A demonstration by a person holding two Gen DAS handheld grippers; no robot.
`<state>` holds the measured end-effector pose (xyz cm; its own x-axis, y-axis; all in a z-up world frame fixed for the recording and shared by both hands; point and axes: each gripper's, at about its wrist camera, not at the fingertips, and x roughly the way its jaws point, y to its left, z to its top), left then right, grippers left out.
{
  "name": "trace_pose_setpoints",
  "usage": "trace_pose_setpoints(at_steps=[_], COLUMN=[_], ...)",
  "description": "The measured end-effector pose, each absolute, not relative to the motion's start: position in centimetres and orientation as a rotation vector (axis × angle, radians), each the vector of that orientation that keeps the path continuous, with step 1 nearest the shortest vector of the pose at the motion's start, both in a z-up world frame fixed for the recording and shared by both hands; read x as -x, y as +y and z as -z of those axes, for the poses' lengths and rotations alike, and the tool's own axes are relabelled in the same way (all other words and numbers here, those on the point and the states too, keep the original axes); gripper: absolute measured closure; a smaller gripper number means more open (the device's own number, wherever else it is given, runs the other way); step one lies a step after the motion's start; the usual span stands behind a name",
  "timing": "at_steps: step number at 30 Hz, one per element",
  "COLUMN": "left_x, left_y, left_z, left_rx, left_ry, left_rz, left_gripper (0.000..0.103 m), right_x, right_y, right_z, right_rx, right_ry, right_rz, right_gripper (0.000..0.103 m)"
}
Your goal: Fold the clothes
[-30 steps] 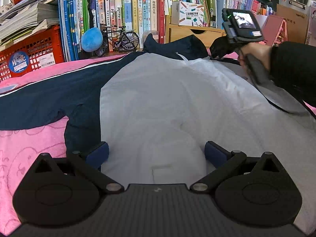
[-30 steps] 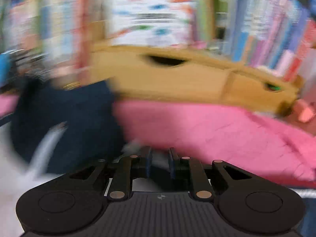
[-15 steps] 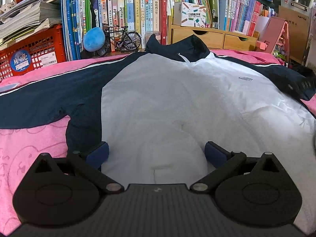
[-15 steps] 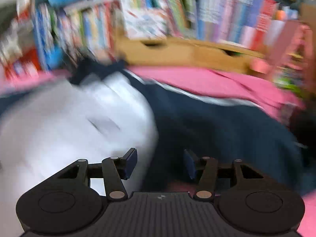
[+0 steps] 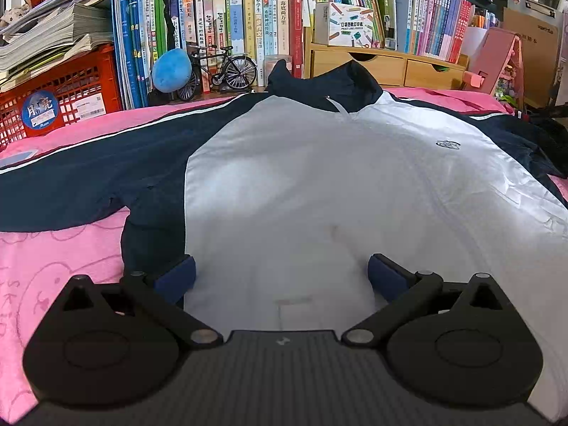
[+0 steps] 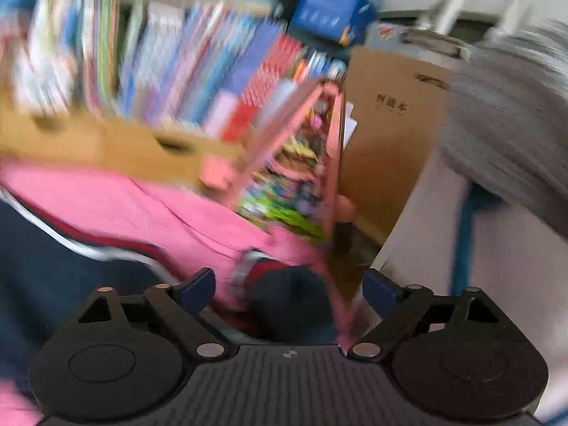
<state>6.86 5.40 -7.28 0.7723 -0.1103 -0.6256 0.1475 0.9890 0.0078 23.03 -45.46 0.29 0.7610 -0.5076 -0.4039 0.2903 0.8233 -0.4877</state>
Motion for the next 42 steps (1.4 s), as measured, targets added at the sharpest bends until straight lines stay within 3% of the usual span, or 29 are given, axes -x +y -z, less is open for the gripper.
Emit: trace_pose_setpoints(at_steps=[2, 3, 4, 5, 9, 12, 15, 20, 21, 22, 23, 26, 28, 36, 42], left_x=[-6.9, -6.9, -6.9, -6.8, -6.8, -6.8, -6.8, -6.7, -6.7, -6.7, -6.7, -6.6, -6.6, -6.5, -8.4], left_y=[5.4, 5.4, 5.4, 5.4, 5.5, 5.5, 5.6, 5.6, 5.5, 5.5, 5.5, 5.6, 5.6, 5.8, 8.3], left_z=[7.3, 7.3, 7.3, 7.3, 7.2, 7.2, 7.2, 7.2, 7.1, 7.1, 7.1, 7.1, 7.1, 6.9, 3.6], left_rx=[-0.057, -0.057, -0.057, -0.057, -0.054, -0.052, -0.05, -0.039, -0.037, -0.035, -0.033, -0.024, -0.022, 0.0, 0.369], left_ry=[0.675, 0.675, 0.675, 0.675, 0.675, 0.674, 0.673, 0.671, 0.671, 0.67, 0.669, 0.668, 0.667, 0.669, 0.723], left_rz=[0.138, 0.137, 0.137, 0.136, 0.137, 0.138, 0.139, 0.137, 0.136, 0.136, 0.136, 0.138, 0.138, 0.126, 0.287], left_gripper=[0.0, 0.0, 0.0, 0.0, 0.0, 0.0, 0.0, 0.0, 0.0, 0.0, 0.0, 0.0, 0.0, 0.0, 0.0], right_x=[-25.6, -26.4, -26.7, -26.9, -24.3, -21.1, -20.3, -21.1, -21.3, -21.6, -21.8, -20.3, -18.3, -13.8, -13.1], right_y=[-46.0, -46.4, -46.9, -47.4, -46.9, -43.9, -38.5, -24.3, -21.6, -19.0, -16.8, -14.2, -15.0, -26.3, -31.8], right_z=[1.9, 2.9, 3.1, 2.9, -2.4, -7.7, -10.3, -6.1, -4.4, -2.5, -0.7, 2.1, 2.2, 1.7, 3.6], right_rx=[0.531, 0.558, 0.529, 0.474, 0.146, -0.093, -0.202, -0.157, -0.117, -0.063, -0.016, 0.044, 0.076, 0.15, 0.159], right_ry=[0.639, 0.685, 0.719, 0.743, 0.496, 0.301, 0.25, 0.397, 0.454, 0.518, 0.586, 0.695, 0.672, 0.664, 0.672], right_rz=[0.505, 0.509, 0.516, 0.538, 0.466, 0.142, -0.191, -0.637, -0.672, -0.68, -0.68, -0.678, -0.667, -0.48, -0.228], right_gripper=[0.01, 0.017, 0.06, 0.087, 0.091, 0.091, 0.09, 0.082, 0.071, 0.052, 0.043, 0.032, 0.012, 0.013, 0.011])
